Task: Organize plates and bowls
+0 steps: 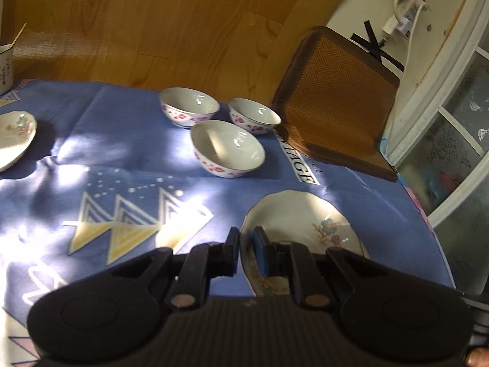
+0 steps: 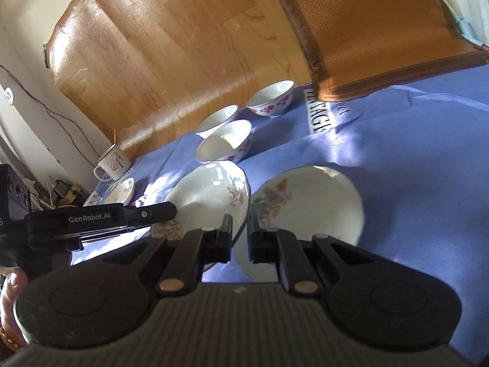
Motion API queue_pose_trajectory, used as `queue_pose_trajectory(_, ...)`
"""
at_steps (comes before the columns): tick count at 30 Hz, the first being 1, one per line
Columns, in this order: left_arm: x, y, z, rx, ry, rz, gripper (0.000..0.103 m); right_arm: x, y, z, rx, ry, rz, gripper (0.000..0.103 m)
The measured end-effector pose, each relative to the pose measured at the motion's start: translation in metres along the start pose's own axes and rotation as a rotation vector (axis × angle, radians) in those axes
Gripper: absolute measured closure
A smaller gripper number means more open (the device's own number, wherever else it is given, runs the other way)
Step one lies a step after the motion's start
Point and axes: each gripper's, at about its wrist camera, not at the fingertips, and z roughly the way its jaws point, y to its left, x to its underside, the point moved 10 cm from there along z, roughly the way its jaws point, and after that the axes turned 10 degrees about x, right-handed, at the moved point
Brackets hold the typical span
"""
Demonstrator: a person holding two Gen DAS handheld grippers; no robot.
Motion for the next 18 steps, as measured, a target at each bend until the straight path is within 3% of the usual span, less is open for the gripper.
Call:
queue_pose_trajectory(8, 0.007, -0.031, 0.044, 0.025, 0.06, 0.015, 0.092, -0.002, -0.048, -0.004, 0.054, -0.003, 0.06, 0.091)
queue_pose_trajectory(12, 0.008, -0.032, 0.05, 0.007, 0.064, 0.023, 0.091, 0.0, -0.053, -0.003, 0.047, 0.007, 0.063, 0.091)
queue_pose_trajectory(18, 0.014, -0.028, 0.05, 0.004, 0.085, 0.013, 0.091, 0.001, -0.049, -0.003, 0.042, 0.001, 0.051, 0.082)
